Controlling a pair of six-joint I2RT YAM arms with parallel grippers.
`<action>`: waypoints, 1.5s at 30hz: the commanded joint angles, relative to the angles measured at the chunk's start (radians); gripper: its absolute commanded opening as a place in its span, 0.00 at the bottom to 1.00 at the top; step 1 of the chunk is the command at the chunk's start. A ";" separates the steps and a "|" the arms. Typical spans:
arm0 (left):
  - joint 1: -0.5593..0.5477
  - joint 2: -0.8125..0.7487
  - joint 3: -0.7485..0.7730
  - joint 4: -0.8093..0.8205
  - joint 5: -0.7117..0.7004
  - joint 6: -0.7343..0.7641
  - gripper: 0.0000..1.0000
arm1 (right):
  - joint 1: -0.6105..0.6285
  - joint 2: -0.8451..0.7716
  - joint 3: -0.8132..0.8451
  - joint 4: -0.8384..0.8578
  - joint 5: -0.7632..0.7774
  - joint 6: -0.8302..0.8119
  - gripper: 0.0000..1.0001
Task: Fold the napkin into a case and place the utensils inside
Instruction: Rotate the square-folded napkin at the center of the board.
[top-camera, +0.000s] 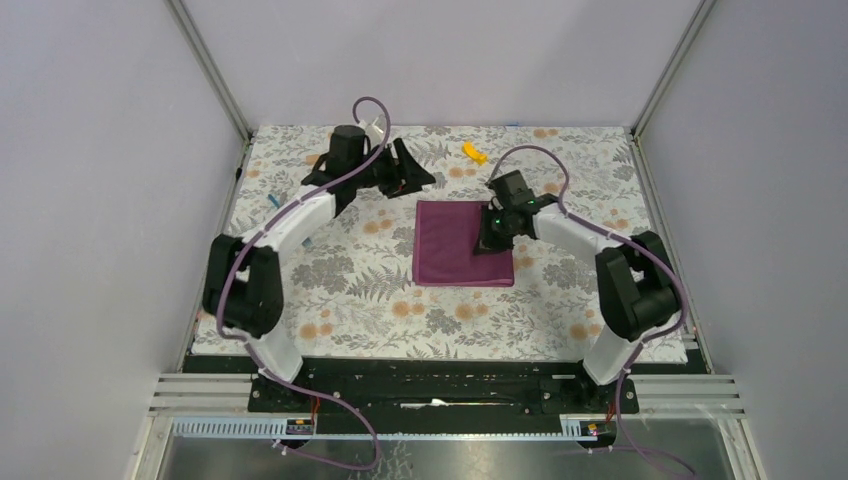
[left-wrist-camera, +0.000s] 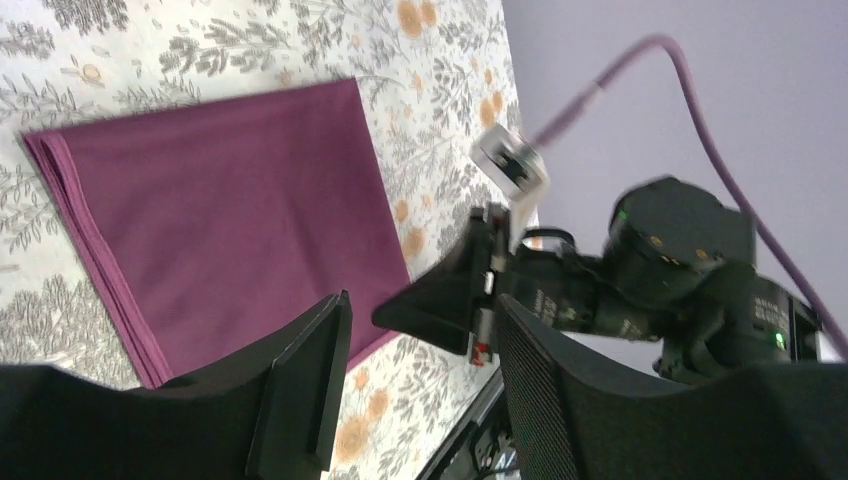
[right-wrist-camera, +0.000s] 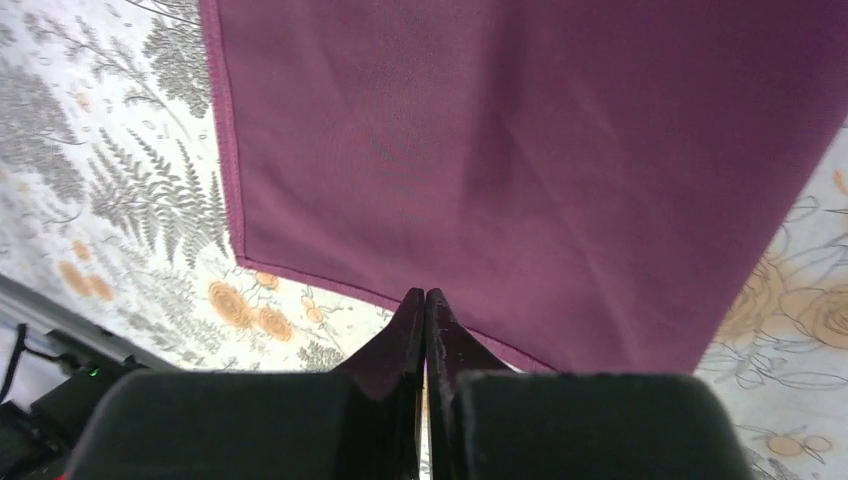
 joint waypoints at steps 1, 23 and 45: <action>-0.023 -0.107 -0.123 -0.036 -0.007 0.094 0.60 | 0.089 0.052 0.058 0.028 0.147 0.037 0.00; 0.021 -0.437 -0.360 -0.244 -0.184 0.288 0.64 | 0.327 0.361 0.225 0.033 0.267 0.091 0.00; 0.023 -0.418 -0.496 -0.149 -0.146 0.238 0.64 | 0.332 0.232 -0.051 0.031 0.150 -0.039 0.00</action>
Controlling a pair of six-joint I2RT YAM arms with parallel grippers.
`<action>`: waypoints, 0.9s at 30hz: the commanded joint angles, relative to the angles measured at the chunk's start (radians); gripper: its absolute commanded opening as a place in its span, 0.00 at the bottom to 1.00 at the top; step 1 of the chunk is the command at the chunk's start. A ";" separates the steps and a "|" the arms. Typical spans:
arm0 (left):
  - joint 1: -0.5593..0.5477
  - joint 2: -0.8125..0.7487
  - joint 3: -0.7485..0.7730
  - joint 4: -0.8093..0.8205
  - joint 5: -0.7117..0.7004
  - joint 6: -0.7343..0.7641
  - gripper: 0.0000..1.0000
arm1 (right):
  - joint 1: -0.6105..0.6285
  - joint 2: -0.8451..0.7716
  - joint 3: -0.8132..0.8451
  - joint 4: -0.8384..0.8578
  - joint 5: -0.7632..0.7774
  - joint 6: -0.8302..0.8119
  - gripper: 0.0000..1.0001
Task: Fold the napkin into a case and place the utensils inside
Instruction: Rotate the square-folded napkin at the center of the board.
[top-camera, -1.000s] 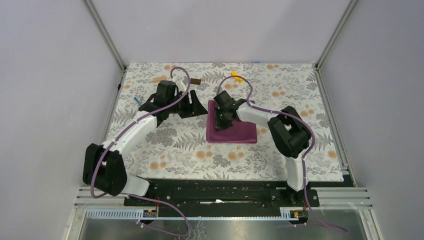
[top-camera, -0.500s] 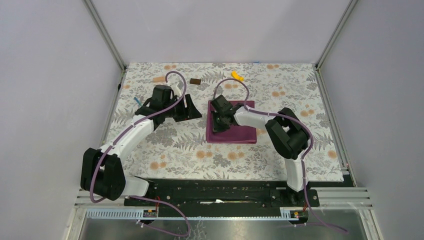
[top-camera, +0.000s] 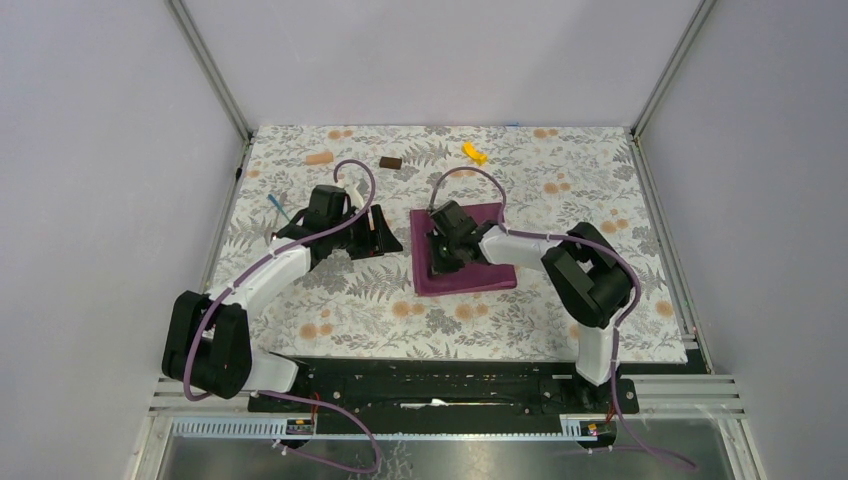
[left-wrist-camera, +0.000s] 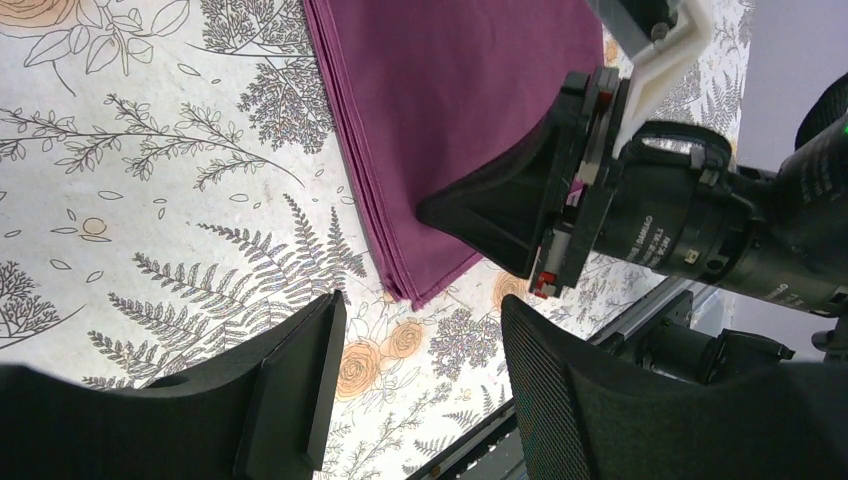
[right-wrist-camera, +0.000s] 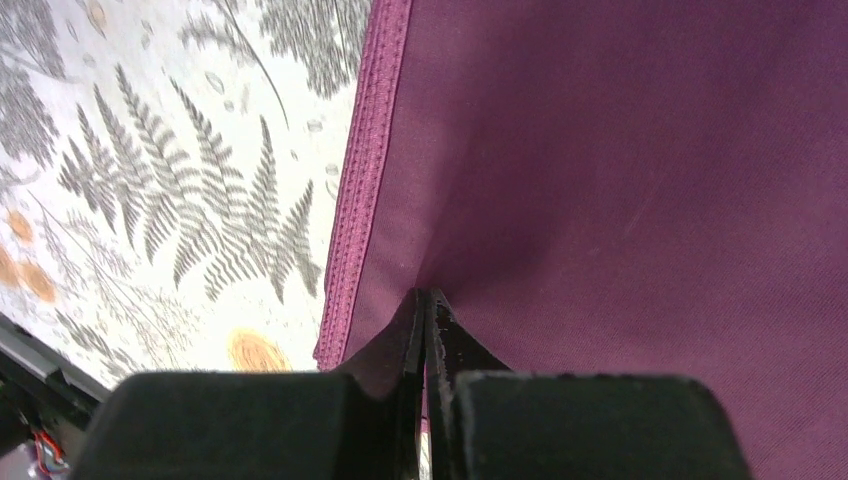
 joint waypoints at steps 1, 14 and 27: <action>0.002 -0.019 -0.001 0.058 0.021 -0.013 0.64 | 0.020 -0.023 -0.120 -0.224 0.010 -0.100 0.00; -0.014 0.055 0.018 0.169 0.096 -0.109 0.64 | -0.240 -0.398 -0.423 -0.410 0.176 0.023 0.02; -0.251 0.385 0.229 0.190 -0.050 -0.104 0.66 | -0.407 -0.413 -0.199 -0.393 0.195 -0.138 0.09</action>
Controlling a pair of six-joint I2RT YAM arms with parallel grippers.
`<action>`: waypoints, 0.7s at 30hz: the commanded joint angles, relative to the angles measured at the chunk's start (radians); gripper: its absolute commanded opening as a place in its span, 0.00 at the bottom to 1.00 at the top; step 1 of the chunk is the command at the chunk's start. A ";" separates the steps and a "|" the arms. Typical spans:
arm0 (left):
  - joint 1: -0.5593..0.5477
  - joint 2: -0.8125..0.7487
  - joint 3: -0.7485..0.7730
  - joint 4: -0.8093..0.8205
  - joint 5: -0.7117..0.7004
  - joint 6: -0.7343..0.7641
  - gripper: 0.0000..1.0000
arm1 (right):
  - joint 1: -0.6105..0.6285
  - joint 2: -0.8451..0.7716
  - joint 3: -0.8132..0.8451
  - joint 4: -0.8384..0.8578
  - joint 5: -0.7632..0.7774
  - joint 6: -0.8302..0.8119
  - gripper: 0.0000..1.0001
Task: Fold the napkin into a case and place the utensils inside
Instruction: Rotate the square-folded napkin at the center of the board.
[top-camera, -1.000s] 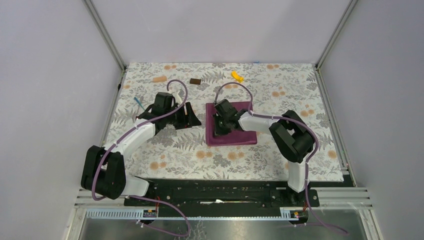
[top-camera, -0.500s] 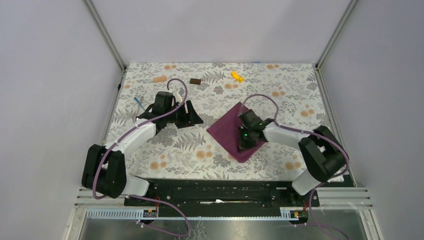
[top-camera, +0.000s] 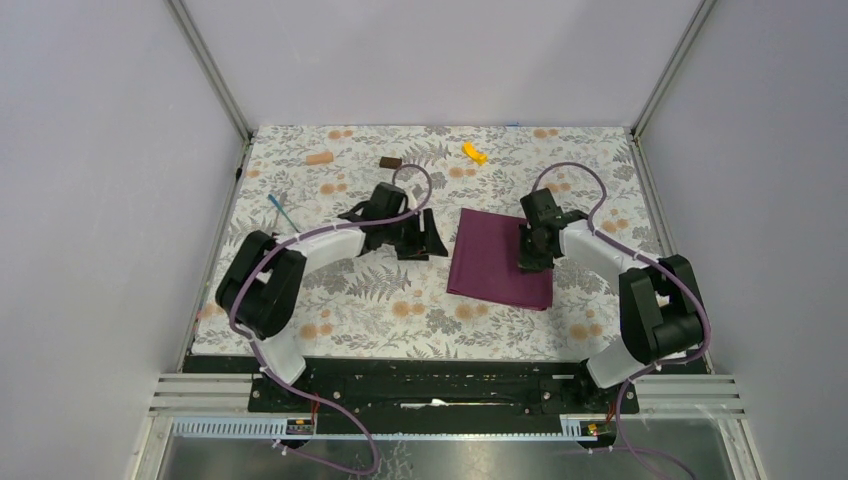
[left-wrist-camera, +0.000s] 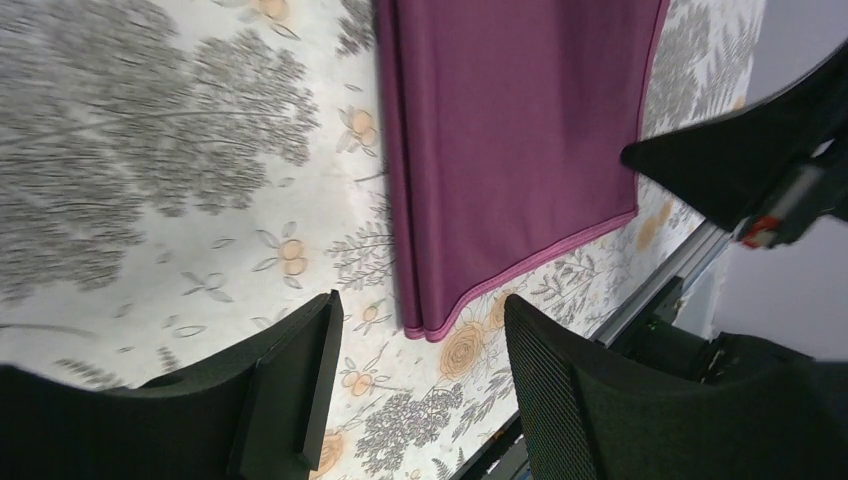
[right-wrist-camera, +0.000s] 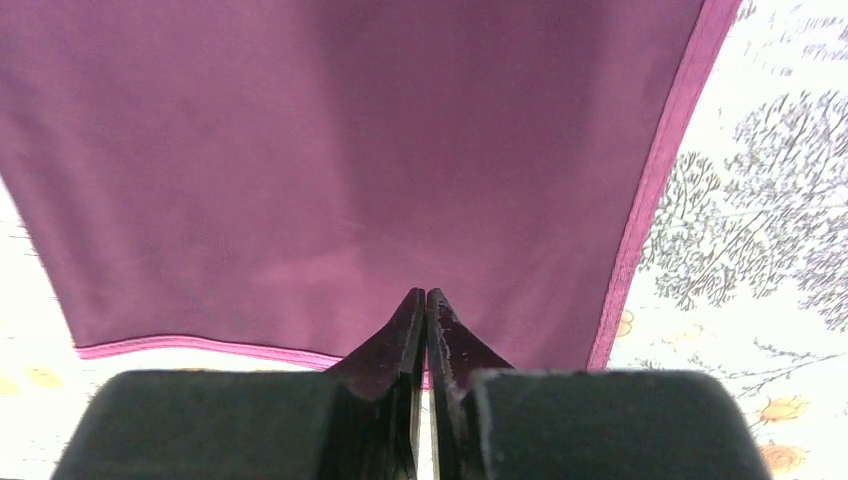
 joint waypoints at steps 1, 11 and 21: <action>-0.063 0.030 0.054 0.034 -0.062 0.016 0.66 | -0.002 -0.040 0.065 -0.031 0.040 -0.059 0.09; -0.116 0.098 0.010 0.086 -0.051 0.003 0.62 | -0.073 -0.091 -0.015 0.029 -0.063 -0.063 0.40; -0.154 0.147 -0.051 0.117 -0.090 -0.013 0.47 | -0.134 -0.167 -0.085 0.030 -0.122 0.003 0.44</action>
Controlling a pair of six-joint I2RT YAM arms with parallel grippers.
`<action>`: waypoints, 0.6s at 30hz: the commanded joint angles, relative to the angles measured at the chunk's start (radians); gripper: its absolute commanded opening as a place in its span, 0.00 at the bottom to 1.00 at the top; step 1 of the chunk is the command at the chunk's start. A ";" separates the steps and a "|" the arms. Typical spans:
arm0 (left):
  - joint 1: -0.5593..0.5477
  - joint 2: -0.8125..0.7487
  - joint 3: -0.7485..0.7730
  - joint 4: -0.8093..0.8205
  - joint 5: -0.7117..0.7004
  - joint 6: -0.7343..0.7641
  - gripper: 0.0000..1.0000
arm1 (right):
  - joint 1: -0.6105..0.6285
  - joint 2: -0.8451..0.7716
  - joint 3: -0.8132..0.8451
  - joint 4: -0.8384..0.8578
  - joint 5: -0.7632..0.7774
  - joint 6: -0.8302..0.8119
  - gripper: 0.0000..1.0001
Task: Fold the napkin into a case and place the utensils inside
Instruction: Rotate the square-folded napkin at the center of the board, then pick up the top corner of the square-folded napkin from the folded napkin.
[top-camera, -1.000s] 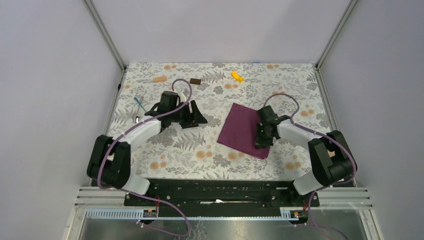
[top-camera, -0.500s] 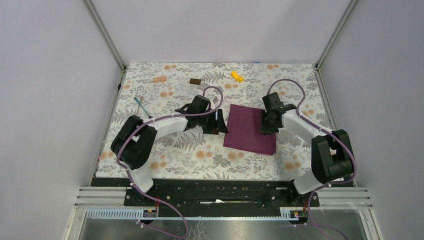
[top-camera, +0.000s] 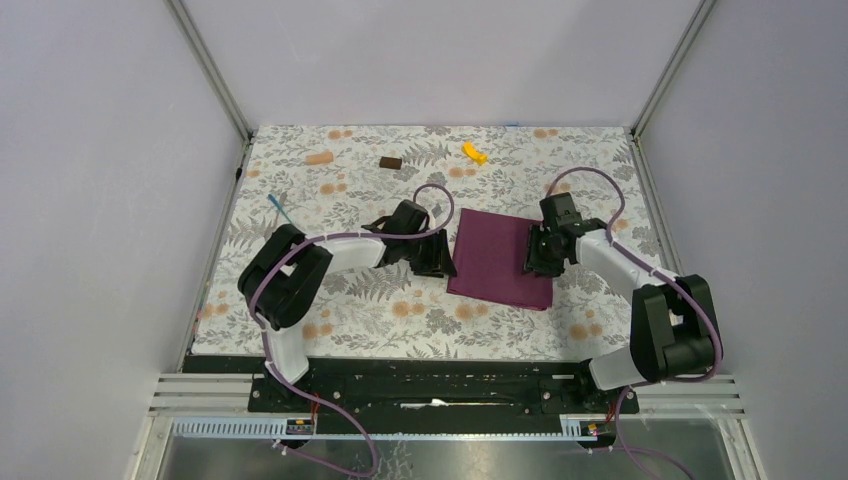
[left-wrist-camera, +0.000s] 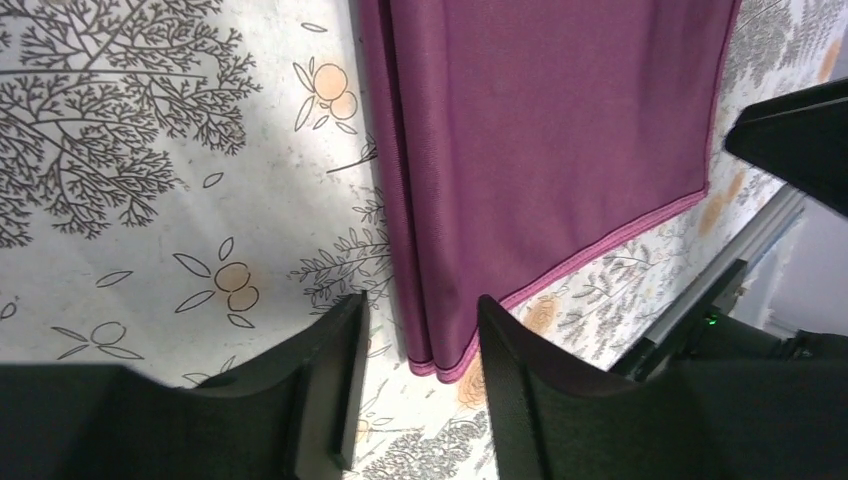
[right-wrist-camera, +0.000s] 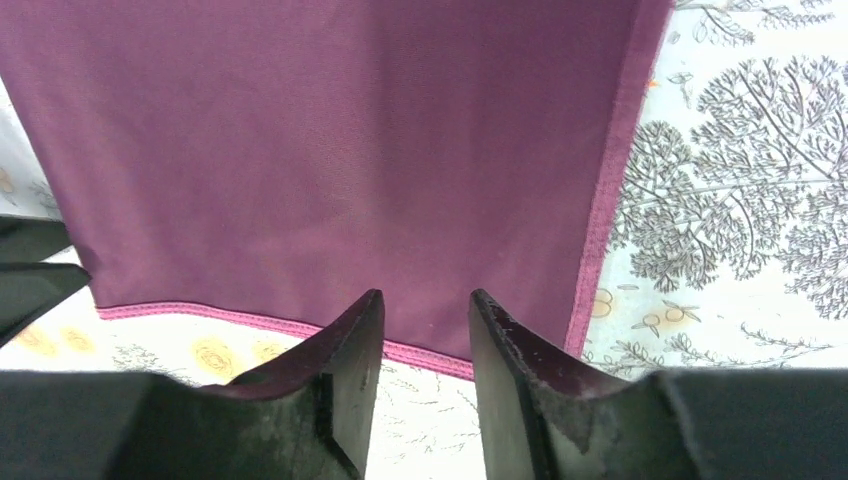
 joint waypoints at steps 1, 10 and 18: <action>-0.026 0.013 -0.069 0.075 -0.024 -0.023 0.42 | -0.081 -0.087 -0.056 0.006 -0.040 0.085 0.48; -0.067 -0.052 -0.256 0.286 0.033 -0.182 0.25 | -0.321 -0.240 -0.221 -0.019 -0.172 0.138 0.64; -0.076 -0.115 -0.315 0.314 0.059 -0.189 0.32 | -0.355 -0.162 -0.248 0.013 -0.242 0.147 0.56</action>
